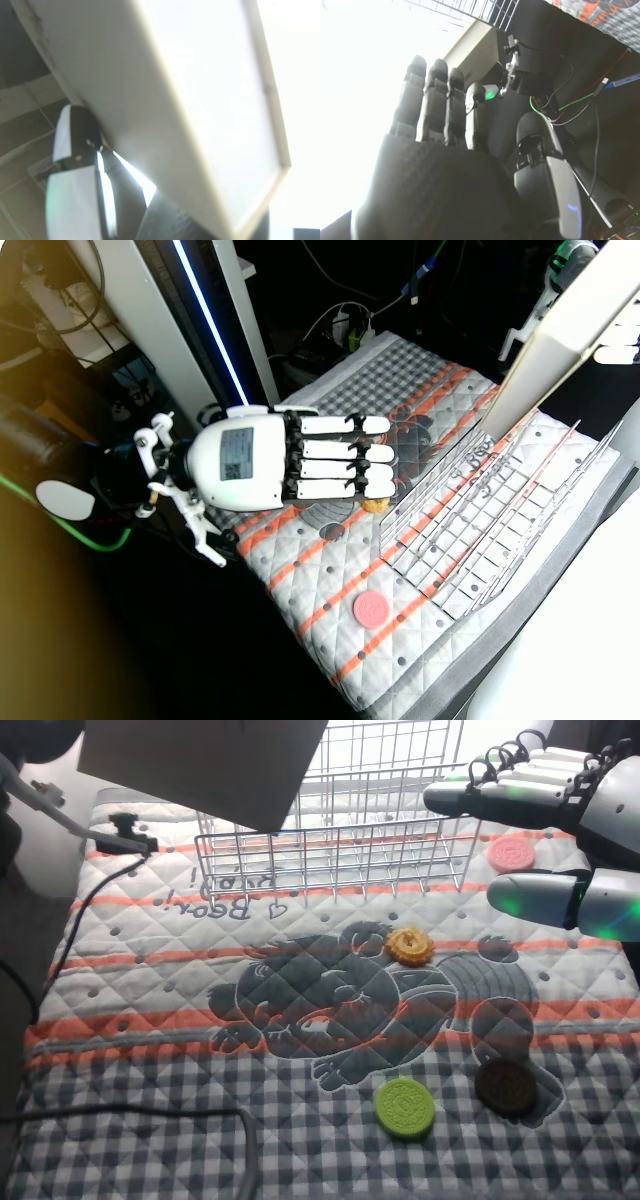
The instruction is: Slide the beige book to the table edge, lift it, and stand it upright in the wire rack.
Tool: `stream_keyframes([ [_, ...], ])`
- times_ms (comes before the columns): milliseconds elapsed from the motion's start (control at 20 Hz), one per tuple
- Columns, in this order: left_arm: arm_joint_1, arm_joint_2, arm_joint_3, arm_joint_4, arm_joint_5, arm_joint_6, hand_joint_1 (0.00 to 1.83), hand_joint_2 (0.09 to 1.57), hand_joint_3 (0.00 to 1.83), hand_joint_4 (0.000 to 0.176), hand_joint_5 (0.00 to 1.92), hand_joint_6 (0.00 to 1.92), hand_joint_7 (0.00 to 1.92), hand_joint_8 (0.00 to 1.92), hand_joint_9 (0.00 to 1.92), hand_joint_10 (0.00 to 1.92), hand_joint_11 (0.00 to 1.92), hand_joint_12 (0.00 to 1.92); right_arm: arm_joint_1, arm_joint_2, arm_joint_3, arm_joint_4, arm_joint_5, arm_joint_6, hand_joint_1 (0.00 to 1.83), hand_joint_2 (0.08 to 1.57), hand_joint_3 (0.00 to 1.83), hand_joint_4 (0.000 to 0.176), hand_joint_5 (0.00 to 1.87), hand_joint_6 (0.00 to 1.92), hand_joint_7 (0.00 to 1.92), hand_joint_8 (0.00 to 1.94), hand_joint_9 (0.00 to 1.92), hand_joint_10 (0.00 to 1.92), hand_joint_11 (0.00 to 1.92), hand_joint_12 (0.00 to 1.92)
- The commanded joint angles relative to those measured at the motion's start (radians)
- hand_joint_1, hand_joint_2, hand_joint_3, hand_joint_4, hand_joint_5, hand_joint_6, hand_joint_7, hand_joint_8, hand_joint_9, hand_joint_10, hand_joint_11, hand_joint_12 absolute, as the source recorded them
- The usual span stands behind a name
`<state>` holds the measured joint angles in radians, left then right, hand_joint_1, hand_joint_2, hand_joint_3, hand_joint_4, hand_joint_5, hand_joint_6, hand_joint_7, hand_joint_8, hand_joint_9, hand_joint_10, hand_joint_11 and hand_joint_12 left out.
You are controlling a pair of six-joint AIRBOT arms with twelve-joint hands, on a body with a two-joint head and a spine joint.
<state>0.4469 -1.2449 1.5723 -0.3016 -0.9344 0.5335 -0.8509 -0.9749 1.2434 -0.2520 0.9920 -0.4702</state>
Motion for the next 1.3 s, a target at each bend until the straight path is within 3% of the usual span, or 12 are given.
stream_keyframes([
  [0,0.000,0.000,0.009,-0.017,-0.123,-0.021,1.23,1.14,0.00,0.000,0.93,0.92,0.97,1.19,0.99,1.04,0.81,1.35,0.007,-0.003,0.002,0.036,0.132,0.002,0.11,1.36,0.00,0.077,0.25,0.00,0.30,0.00,0.29,0.01,0.22,0.01],
  [50,0.006,-0.006,0.013,-0.020,-0.123,-0.025,1.24,1.14,0.00,0.000,0.93,0.93,0.96,1.21,1.00,1.04,0.83,1.40,0.007,-0.003,0.002,0.036,0.133,0.002,0.12,1.37,0.01,0.054,0.24,0.00,0.30,0.00,0.29,0.01,0.23,0.01],
  [250,0.025,-0.021,0.025,-0.030,-0.126,-0.043,1.24,1.13,0.00,0.000,0.94,0.90,0.99,1.18,1.03,1.02,0.85,1.38,0.007,-0.004,0.002,0.036,0.137,0.002,0.13,1.38,0.01,0.044,0.25,0.00,0.30,0.00,0.30,0.01,0.26,0.02],
  [400,0.044,-0.030,0.025,-0.041,-0.133,-0.045,1.22,1.15,0.00,0.000,0.93,0.94,0.94,1.23,0.98,1.02,0.82,1.36,0.007,-0.007,0.003,0.037,0.138,0.002,0.10,1.37,0.00,0.049,0.25,0.00,0.31,0.00,0.31,0.01,0.25,0.02],
  [550,0.066,-0.034,0.023,-0.057,-0.135,-0.045,1.23,1.14,0.00,0.000,0.94,0.92,0.96,1.20,0.99,1.02,0.83,1.35,0.007,-0.007,0.003,0.037,0.141,0.002,0.07,1.37,0.00,0.042,0.25,0.00,0.31,0.00,0.30,0.00,0.24,0.01],
  [650,0.075,-0.035,0.023,-0.064,-0.136,-0.045,1.21,1.16,0.00,0.000,0.88,1.03,0.93,1.23,0.97,1.00,0.82,1.33,0.006,-0.006,0.003,0.037,0.141,0.002,0.10,1.37,0.00,0.038,0.25,0.00,0.30,0.00,0.29,0.00,0.23,0.00],
  [700,0.075,-0.036,0.024,-0.064,-0.134,-0.045,1.21,1.16,0.00,0.000,0.88,1.02,0.92,1.25,0.96,1.00,0.82,1.32,0.006,-0.006,0.003,0.037,0.141,0.002,0.10,1.36,0.00,0.048,0.25,0.00,0.31,0.00,0.29,0.00,0.23,0.00],
  [800,0.070,-0.035,0.023,-0.062,-0.135,-0.045,1.21,1.16,0.00,0.000,0.91,0.98,0.91,1.26,0.95,0.98,0.82,1.27,0.006,-0.006,0.003,0.037,0.141,0.002,0.10,1.37,0.00,0.021,0.25,0.00,0.32,0.00,0.31,0.01,0.26,0.01],
  [900,0.058,-0.034,0.025,-0.052,-0.133,-0.044,1.22,1.15,0.00,0.000,0.90,0.99,0.95,1.21,0.99,0.99,0.84,1.30,0.006,-0.007,0.003,0.038,0.141,0.002,0.09,1.36,0.00,0.037,0.25,0.00,0.32,0.00,0.30,0.00,0.24,0.00],
  [1000,0.043,-0.032,0.022,-0.030,-0.144,-0.043,1.21,1.16,0.00,0.000,0.90,1.01,0.91,1.24,0.95,1.00,0.81,1.31,0.006,-0.008,0.004,0.038,0.141,0.002,0.09,1.37,0.00,0.032,0.25,0.00,0.32,0.00,0.30,0.00,0.23,0.00],
  [1050,0.041,-0.030,0.016,-0.019,-0.155,-0.043,1.21,1.16,0.00,0.000,0.90,1.02,0.93,1.21,0.97,0.97,0.82,1.30,0.006,-0.008,0.004,0.038,0.141,0.002,0.10,1.36,0.00,0.053,0.25,0.00,0.32,0.00,0.29,0.00,0.23,0.00],
  [1250,0.040,-0.018,-0.019,0.039,-0.208,-0.038,1.26,1.11,0.00,0.000,0.94,0.92,1.08,1.02,1.09,0.94,0.92,1.30,0.003,-0.008,0.004,0.040,0.141,0.002,0.12,1.37,0.00,0.040,0.25,0.00,0.30,0.00,0.29,0.00,0.25,0.01],
])
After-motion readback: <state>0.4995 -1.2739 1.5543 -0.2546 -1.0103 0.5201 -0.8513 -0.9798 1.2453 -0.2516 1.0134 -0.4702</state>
